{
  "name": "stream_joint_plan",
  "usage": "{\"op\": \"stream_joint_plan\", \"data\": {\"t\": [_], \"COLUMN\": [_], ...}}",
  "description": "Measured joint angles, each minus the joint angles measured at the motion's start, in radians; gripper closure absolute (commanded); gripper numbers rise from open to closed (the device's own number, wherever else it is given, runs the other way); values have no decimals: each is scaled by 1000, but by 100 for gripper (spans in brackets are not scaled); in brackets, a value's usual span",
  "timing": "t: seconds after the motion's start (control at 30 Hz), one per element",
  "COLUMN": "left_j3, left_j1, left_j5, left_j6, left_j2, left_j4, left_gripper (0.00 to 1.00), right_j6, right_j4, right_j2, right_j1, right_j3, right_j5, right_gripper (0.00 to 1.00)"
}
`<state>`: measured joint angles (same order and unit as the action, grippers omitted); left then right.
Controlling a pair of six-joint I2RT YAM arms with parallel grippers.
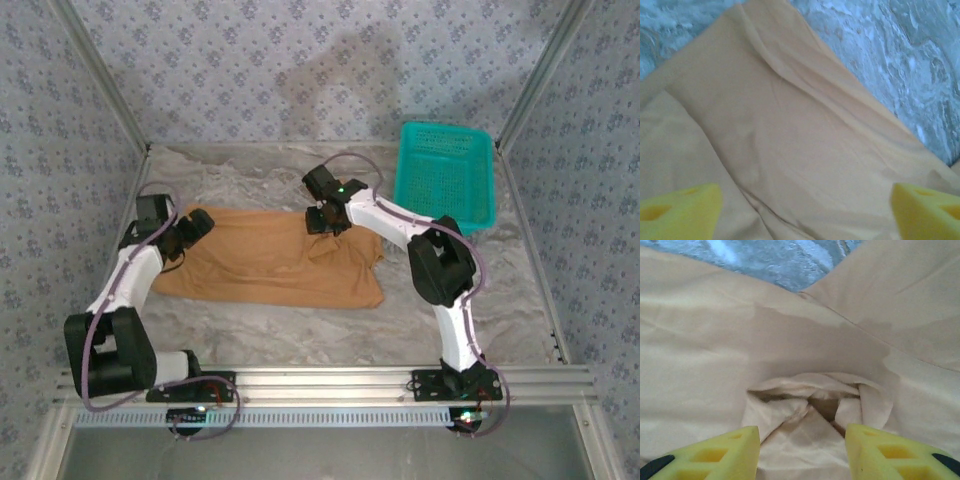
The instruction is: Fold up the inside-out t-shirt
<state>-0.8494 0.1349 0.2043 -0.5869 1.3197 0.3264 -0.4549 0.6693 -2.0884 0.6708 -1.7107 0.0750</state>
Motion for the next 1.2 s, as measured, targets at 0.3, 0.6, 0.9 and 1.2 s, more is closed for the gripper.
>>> {"op": "stream_joint_plan", "data": {"t": [0.3, 0.6, 0.9, 1.2], "left_j3": [-281, -589, -709, -824], "left_j1": [44, 44, 44, 42], "left_j5": [-3, -81, -116, -108], "left_j6": [26, 73, 98, 97], "left_j2": [346, 631, 761, 824], "left_j4": [-6, 118, 208, 235], "left_gripper": [35, 32, 28, 29], "right_j6": [-6, 25, 26, 27], "right_j4": [20, 79, 68, 61], "right_j2": [-204, -493, -553, -564], "right_j1": [-140, -210, -240, -246], "right_j3": [-292, -689, -729, -734], "right_j5": [105, 109, 25, -14], "right_gripper": [41, 33, 36, 36]}}
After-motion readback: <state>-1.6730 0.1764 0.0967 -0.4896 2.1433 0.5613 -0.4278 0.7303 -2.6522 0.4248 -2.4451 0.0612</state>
